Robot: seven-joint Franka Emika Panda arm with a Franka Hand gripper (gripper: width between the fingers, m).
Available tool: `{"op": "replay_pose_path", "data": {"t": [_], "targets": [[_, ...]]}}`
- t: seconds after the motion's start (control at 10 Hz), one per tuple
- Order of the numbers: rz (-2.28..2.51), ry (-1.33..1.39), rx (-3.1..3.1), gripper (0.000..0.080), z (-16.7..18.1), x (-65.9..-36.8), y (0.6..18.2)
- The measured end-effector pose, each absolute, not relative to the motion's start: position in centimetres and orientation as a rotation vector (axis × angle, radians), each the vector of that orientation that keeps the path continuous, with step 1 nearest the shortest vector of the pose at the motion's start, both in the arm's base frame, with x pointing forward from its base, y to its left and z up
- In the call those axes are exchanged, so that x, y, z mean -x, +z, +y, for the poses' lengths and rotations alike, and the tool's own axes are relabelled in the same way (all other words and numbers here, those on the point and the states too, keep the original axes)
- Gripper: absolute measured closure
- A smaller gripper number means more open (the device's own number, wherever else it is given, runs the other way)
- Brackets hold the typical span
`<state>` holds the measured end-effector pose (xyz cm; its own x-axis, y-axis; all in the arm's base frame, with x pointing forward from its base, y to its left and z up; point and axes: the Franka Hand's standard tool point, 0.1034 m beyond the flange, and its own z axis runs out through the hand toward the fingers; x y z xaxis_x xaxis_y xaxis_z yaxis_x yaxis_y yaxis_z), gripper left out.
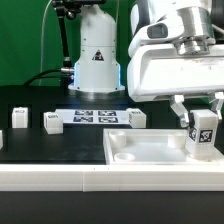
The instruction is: Assemble one leg
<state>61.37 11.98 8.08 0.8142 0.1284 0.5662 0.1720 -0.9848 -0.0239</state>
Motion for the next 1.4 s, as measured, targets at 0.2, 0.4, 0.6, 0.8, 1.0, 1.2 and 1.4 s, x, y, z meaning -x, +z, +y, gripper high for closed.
{"op": "replay_pose_path", "data": {"t": [0.2, 0.4, 0.6, 0.8, 1.0, 1.2, 1.4], "targets": [[-0.242, -0.906, 2.922, 0.0507, 11.9, -61.3, 8.1], [-0.244, -0.904, 2.922, 0.0507, 12.0, -61.3, 8.0], [-0.245, -0.903, 2.923, 0.0228, 12.0, -61.3, 8.0], [-0.247, -0.903, 2.923, 0.0167, 12.0, -61.3, 8.0], [-0.248, -0.903, 2.923, 0.0153, 12.0, -61.3, 8.0], [-0.251, -0.902, 2.924, 0.0151, 12.0, -61.3, 8.0], [-0.273, -0.889, 2.929, 0.0151, 11.9, -61.6, 9.3]]}}
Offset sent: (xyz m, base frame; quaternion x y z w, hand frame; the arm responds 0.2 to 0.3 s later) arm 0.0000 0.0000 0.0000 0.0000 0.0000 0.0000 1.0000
